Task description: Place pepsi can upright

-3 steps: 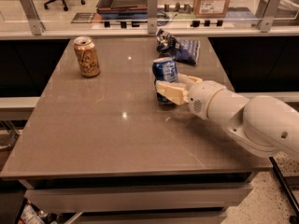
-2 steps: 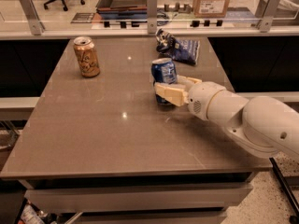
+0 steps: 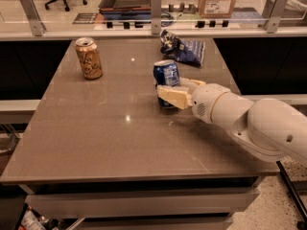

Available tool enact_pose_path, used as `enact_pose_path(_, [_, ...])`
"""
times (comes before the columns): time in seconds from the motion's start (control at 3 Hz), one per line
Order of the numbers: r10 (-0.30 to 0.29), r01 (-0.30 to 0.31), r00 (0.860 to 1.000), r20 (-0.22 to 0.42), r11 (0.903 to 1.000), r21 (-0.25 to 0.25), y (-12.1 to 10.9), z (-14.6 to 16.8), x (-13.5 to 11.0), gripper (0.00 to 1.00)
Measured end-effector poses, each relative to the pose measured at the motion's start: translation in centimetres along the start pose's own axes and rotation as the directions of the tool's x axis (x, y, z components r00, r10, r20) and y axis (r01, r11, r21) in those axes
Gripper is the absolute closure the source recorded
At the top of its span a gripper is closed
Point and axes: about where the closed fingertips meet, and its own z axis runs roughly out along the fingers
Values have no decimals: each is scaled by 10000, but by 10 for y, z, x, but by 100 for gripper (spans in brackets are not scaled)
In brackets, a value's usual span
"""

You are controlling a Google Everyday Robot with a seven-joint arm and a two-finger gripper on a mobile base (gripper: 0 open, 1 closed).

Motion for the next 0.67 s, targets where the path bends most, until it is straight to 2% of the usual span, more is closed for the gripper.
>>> enact_pose_path(0.33, [-15, 15, 10000, -1, 10000, -34, 2, 1, -1, 100])
enact_pose_path(0.67, [-15, 15, 10000, -1, 10000, -35, 2, 1, -1, 100])
